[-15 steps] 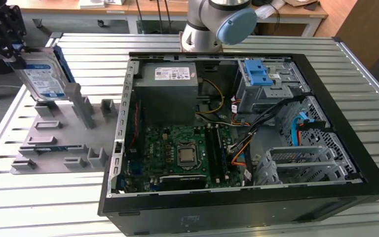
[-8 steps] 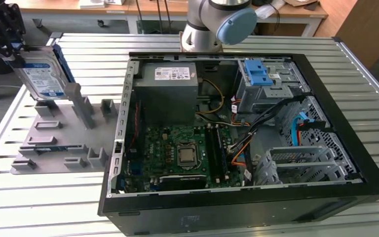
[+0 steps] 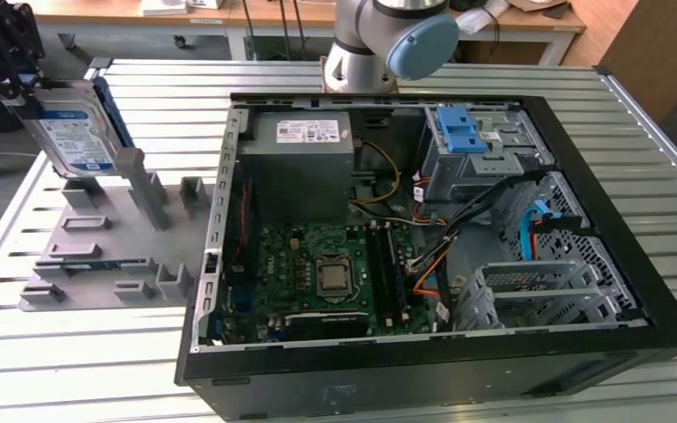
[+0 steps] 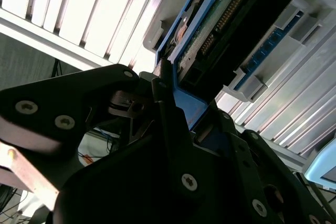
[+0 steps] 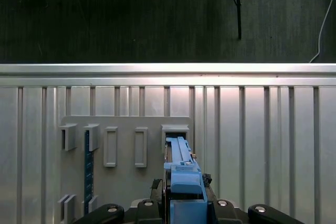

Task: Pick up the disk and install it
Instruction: 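Pick up the disk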

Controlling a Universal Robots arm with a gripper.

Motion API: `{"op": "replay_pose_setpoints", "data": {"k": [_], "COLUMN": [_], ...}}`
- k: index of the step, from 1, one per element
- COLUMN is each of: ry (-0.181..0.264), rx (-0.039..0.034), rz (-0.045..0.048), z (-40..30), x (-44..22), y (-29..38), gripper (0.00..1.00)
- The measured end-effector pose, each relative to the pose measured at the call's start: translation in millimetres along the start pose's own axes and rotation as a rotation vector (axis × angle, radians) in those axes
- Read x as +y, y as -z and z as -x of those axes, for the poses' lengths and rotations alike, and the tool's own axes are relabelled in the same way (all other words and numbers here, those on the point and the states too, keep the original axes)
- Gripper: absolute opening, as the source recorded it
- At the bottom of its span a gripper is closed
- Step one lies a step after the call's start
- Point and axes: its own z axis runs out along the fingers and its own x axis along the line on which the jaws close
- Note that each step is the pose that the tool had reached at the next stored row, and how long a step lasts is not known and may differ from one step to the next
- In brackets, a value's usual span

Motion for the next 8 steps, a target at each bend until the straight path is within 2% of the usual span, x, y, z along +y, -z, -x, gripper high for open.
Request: {"op": "replay_pose_setpoints", "data": {"k": [8], "ry": [0.000], "rx": [0.0000], "rz": [0.0000], "z": [0.0], "x": [0.0], "y": [3.4], "gripper": [0.36]}}
